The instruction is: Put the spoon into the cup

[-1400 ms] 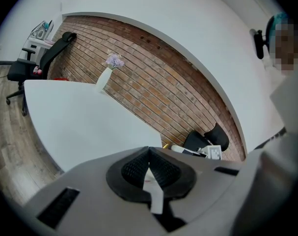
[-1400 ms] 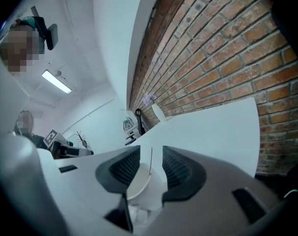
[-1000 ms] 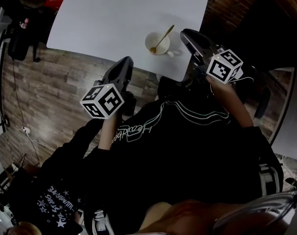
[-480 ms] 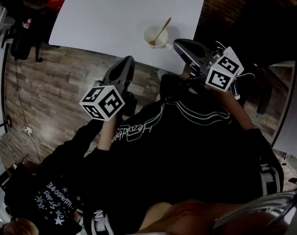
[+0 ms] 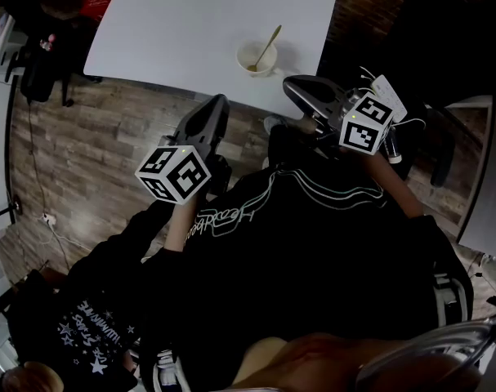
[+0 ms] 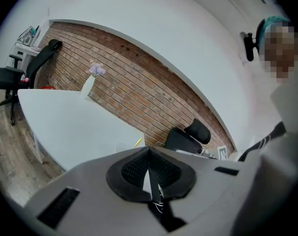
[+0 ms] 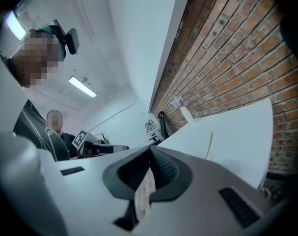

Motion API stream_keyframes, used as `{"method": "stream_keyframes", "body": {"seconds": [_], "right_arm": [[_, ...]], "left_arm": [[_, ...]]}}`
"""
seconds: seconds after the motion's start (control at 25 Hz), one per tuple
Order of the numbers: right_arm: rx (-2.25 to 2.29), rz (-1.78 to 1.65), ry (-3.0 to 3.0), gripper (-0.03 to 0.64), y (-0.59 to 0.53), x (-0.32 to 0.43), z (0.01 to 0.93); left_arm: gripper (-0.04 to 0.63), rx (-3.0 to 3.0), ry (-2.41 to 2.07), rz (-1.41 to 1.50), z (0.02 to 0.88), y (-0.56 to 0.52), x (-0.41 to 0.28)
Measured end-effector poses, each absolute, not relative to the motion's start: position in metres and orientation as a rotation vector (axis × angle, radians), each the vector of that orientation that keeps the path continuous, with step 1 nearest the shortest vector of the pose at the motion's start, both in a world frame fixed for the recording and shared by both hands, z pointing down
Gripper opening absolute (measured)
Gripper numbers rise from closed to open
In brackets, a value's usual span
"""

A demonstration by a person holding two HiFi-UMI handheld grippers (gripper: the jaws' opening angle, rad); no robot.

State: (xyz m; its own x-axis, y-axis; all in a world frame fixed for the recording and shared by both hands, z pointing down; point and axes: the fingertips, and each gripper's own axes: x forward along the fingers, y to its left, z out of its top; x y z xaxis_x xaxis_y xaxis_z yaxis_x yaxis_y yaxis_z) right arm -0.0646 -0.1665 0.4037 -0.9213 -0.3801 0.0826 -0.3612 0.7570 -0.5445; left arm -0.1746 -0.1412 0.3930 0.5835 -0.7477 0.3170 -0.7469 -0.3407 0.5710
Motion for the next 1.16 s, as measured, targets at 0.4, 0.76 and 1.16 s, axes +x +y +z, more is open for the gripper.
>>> {"method": "stream_keyframes", "body": {"seconds": [0.4, 0.76, 1.16], "right_arm": [[-0.619, -0.899, 2.919, -0.003, -0.1591, -0.061, 0.4052], [-0.625, -0.907, 2.913, -0.003, -0.1596, -0.0597, 0.4079], [-0.636, -0.909, 2.908, -0.003, -0.1608, -0.058, 0.4075]], "left_arm": [[0.003, 2.134, -1.19, -0.006, 0.3884, -0.1347, -0.1711], [0.003, 2.133, -1.188, -0.004, 0.3903, -0.1336, -0.1686], [0.003, 2.138, -1.18, -0.001, 0.3887, -0.1356, -0.1671]]}}
